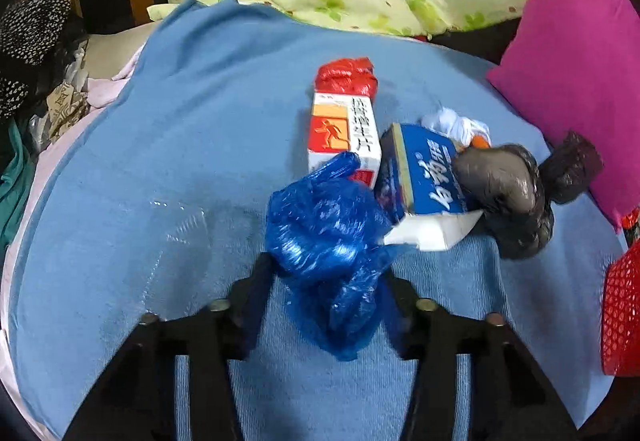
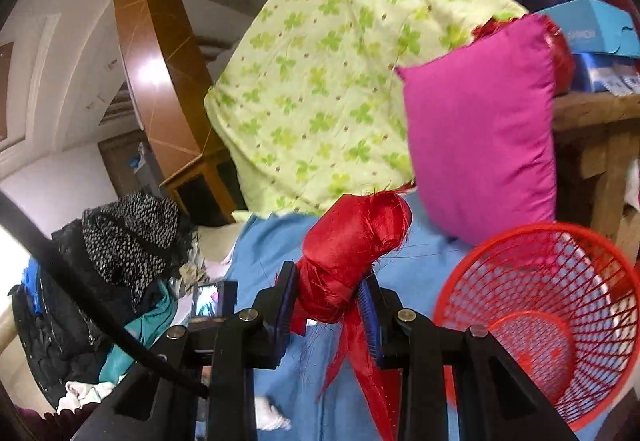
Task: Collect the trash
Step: 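Drop the red bundle into the red wastebasket with the right gripper while the left grasps the blue bag, then grasp the white tissue with the right gripper and lift it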
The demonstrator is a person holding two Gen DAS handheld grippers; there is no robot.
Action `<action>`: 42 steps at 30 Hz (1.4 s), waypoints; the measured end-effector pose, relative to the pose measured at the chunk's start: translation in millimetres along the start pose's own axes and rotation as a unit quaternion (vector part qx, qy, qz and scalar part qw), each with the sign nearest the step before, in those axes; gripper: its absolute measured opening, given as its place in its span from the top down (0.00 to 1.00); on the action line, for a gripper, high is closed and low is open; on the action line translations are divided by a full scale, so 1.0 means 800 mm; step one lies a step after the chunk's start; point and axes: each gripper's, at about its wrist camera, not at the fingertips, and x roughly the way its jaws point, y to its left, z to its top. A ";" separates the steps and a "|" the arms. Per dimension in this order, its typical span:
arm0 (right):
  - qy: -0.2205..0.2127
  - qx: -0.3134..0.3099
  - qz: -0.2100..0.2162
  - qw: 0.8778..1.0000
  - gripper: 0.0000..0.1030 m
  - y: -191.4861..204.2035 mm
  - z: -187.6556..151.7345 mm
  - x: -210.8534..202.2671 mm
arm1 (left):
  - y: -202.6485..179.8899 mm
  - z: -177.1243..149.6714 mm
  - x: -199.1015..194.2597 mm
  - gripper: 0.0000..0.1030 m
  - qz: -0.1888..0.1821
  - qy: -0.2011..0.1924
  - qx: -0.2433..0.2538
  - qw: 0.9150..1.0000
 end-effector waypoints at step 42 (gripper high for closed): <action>-0.014 0.179 -0.112 0.977 0.57 -0.217 0.005 -0.087 | -0.372 -0.005 -0.263 0.81 -0.268 -0.119 0.243 0.925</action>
